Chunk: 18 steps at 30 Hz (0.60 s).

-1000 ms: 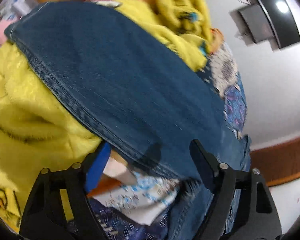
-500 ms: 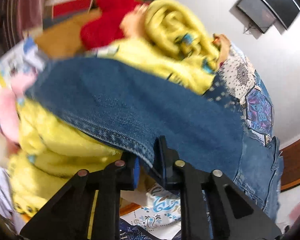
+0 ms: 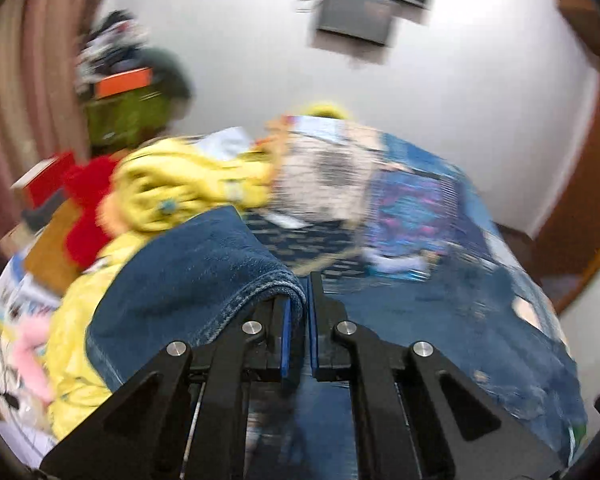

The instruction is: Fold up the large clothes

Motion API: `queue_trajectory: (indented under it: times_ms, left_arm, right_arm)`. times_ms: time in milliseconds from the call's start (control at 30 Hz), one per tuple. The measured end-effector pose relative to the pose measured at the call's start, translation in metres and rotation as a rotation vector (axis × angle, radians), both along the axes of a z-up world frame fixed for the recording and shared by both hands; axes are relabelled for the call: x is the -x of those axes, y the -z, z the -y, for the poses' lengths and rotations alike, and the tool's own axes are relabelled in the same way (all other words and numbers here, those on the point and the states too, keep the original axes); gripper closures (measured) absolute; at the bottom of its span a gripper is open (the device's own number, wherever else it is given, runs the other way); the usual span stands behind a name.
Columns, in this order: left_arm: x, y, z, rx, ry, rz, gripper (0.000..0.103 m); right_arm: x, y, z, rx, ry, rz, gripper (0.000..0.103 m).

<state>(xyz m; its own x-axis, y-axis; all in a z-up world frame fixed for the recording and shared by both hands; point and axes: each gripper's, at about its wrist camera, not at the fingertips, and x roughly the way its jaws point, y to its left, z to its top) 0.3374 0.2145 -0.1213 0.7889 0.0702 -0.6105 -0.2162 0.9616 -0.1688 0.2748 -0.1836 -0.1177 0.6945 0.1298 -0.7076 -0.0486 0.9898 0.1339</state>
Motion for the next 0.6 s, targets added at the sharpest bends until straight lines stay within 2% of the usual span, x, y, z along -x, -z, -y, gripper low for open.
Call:
queue_trajectory:
  times_ms: [133, 300, 433, 600]
  left_arm:
    - [-0.011, 0.007, 0.075, -0.048, 0.181, -0.033, 0.098]
    - [-0.017, 0.048, 0.151, -0.029, 0.377, -0.153, 0.098]
    - [-0.018, 0.089, 0.193, -0.052, 0.432, -0.281, 0.098]
    - [-0.017, 0.126, 0.2, -0.032, 0.421, -0.391, 0.098]
  right_arm:
    - [0.007, -0.004, 0.011, -0.025, 0.008, 0.01, 0.0]
    - [0.016, -0.006, 0.027, -0.054, 0.022, 0.015, 0.0]
    - [0.023, -0.009, 0.038, -0.065, 0.03, 0.024, 0.0]
    - [0.03, -0.009, 0.048, -0.053, 0.037, 0.03, 0.0]
